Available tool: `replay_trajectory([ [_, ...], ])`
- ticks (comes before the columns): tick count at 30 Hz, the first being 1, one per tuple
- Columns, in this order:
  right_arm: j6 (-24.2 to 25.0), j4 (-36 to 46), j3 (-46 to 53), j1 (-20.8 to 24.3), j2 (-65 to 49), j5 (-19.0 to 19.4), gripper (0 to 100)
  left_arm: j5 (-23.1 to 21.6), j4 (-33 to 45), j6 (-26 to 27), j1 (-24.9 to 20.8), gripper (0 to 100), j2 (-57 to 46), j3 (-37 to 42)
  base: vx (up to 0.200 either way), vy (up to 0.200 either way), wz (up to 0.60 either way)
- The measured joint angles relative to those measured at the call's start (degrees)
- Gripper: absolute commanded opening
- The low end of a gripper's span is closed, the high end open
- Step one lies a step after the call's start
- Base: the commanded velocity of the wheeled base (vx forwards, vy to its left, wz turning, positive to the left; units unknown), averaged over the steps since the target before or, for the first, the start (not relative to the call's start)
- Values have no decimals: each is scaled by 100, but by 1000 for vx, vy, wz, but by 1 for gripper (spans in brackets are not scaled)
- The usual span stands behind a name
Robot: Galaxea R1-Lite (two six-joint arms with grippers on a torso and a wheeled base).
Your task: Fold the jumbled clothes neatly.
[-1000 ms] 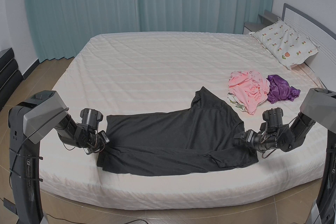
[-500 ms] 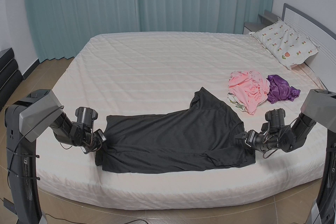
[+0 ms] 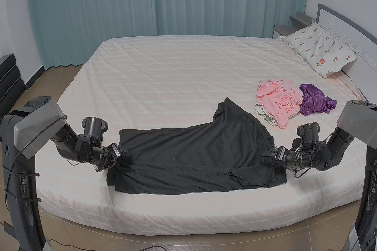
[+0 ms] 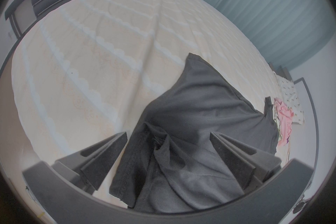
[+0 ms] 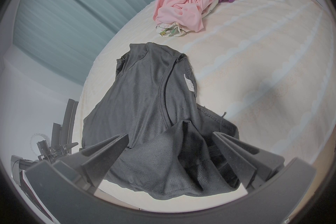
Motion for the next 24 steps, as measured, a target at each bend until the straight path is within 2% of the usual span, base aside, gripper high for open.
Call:
replay_trajectory([
  [3,-29,0,-11,5,9,0,100,178,5,261,-35,0,41,5,0,0,0],
  [8,-416,-2,-32,0,63,5,100,513,11,288,-46,0,104,-11,0,0,0],
  [12,-703,-77,-52,-6,140,11,100,555,6,171,-46,0,101,0,0,0,0],
  [17,-994,-599,-82,40,328,50,100,566,9,48,-27,0,40,18,0,0,0],
  [24,-1081,-511,-305,115,588,55,100,572,17,17,-24,0,-54,79,0,0,0],
])
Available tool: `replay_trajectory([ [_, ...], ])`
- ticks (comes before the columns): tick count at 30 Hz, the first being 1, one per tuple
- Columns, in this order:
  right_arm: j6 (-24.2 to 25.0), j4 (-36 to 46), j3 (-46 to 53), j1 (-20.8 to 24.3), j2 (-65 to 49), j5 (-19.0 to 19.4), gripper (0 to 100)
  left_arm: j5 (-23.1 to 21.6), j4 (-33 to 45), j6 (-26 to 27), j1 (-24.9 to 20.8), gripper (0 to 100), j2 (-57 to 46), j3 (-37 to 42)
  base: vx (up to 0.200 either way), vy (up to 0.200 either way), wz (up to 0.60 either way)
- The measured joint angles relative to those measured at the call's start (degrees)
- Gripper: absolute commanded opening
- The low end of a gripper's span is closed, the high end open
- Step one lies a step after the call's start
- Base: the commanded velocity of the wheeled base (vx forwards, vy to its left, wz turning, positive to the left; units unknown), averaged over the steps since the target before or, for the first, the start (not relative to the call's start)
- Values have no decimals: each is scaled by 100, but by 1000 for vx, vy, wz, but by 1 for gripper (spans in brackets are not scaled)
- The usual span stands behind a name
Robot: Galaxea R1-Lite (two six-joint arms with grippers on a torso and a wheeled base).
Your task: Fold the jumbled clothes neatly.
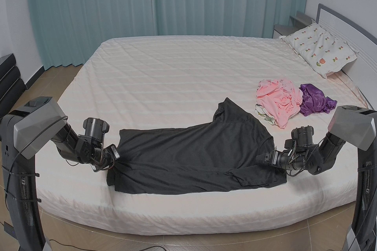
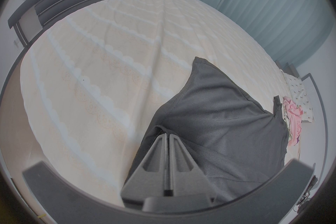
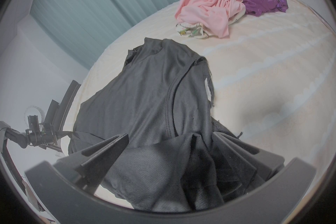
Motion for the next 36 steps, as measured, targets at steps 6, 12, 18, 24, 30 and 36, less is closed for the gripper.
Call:
replay_trajectory([
  [6,-11,180,-149,11,146,17,0,46,0,-5,2,0,-32,17,0,0,0],
  [12,2,202,-191,4,190,28,0,130,0,-9,4,0,-29,20,0,0,0],
  [18,85,156,-179,-49,123,106,0,158,-9,-30,22,0,-32,6,0,0,0],
  [24,247,141,-100,-143,-108,195,0,344,-9,-219,28,0,-35,-18,0,0,0],
  [30,345,-59,7,-228,-301,208,0,457,-15,-367,91,0,-35,-39,0,0,0],
  [36,356,-729,134,-258,-279,200,0,460,-22,-545,157,0,-35,-52,0,0,0],
])
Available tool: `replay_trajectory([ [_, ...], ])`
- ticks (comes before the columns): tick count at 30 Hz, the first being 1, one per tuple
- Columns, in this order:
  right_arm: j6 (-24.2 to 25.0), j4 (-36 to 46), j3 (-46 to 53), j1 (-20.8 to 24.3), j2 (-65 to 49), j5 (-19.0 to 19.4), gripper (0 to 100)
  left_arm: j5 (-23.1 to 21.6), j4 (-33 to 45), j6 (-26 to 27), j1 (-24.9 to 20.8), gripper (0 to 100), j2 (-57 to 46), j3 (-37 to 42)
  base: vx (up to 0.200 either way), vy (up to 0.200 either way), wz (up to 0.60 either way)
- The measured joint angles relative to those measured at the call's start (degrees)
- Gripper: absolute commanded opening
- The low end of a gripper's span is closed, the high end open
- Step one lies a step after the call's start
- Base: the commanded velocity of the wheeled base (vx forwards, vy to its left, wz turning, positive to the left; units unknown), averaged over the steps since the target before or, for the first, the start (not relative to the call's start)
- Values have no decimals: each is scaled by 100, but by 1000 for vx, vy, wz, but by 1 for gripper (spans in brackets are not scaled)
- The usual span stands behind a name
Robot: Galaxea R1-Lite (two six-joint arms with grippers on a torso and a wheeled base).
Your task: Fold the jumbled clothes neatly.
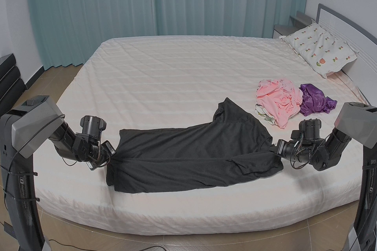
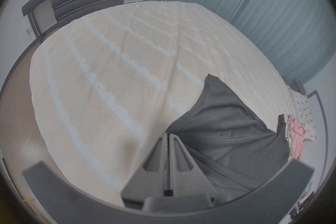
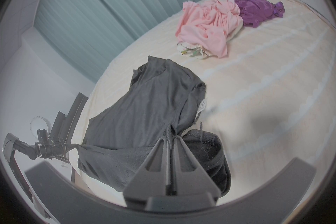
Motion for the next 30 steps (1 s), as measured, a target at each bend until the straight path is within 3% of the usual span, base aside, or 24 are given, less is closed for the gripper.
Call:
replay_trajectory([
  [12,28,-288,15,9,254,-52,0,-68,-30,-88,35,0,44,-162,0,0,0],
  [13,30,-288,4,9,271,-52,100,-71,-35,-88,28,0,63,-199,0,0,0],
  [15,30,-290,-18,9,308,-55,100,-79,-17,-88,0,0,111,-272,0,0,0],
  [16,30,-290,-24,11,332,-55,100,-88,-9,-88,-13,100,141,-317,0,0,0],
  [24,156,-295,-83,27,434,-50,100,-105,16,-95,-61,100,416,-542,0,0,0],
  [30,884,-295,37,-4,246,-60,100,-134,10,-334,-22,100,330,-396,0,0,0],
])
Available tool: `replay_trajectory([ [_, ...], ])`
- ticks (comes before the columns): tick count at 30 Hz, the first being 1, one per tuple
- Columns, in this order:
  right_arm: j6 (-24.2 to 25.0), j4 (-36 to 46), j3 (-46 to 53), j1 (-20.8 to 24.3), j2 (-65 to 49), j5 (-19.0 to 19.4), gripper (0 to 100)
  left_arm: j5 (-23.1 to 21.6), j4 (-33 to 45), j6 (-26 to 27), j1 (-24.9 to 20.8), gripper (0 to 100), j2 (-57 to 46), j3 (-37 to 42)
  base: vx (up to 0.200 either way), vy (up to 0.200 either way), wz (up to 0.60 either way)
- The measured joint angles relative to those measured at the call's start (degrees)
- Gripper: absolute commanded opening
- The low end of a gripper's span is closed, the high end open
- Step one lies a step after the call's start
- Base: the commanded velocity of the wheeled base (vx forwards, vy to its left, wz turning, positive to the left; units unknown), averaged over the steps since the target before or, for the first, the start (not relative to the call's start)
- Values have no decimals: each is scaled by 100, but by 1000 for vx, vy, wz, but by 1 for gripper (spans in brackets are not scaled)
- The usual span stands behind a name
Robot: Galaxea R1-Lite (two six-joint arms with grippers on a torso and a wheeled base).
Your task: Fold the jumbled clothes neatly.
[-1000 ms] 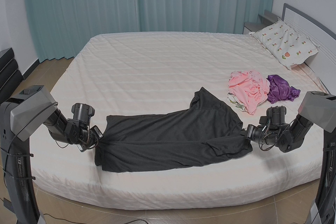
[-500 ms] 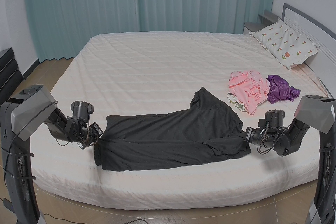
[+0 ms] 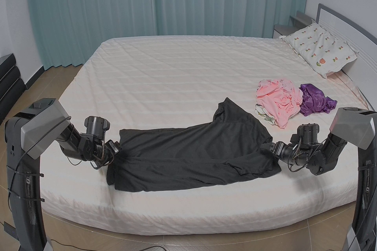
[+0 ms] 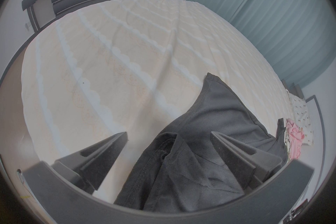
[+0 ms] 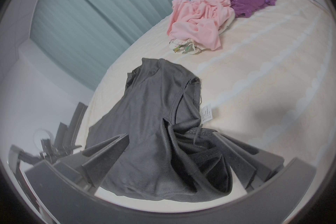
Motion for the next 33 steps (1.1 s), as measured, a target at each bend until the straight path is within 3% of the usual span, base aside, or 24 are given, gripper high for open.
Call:
replay_trajectory([
  [4,472,-2,210,11,-207,-4,100,-107,-21,-552,22,100,-252,245,100,0,0],
  [10,969,-4,413,34,-434,-11,100,-662,-32,-700,69,100,-683,733,200,0,0],
  [17,1065,-4,505,94,-518,-11,100,-696,-40,-719,85,100,-857,890,200,0,0],
  [29,1098,-4,614,190,-563,-12,100,-809,-11,-824,79,100,-942,1036,0,0,0],
  [33,1092,-4,617,191,-568,-12,100,-814,-7,-950,38,100,-939,1036,0,-200,0],
])
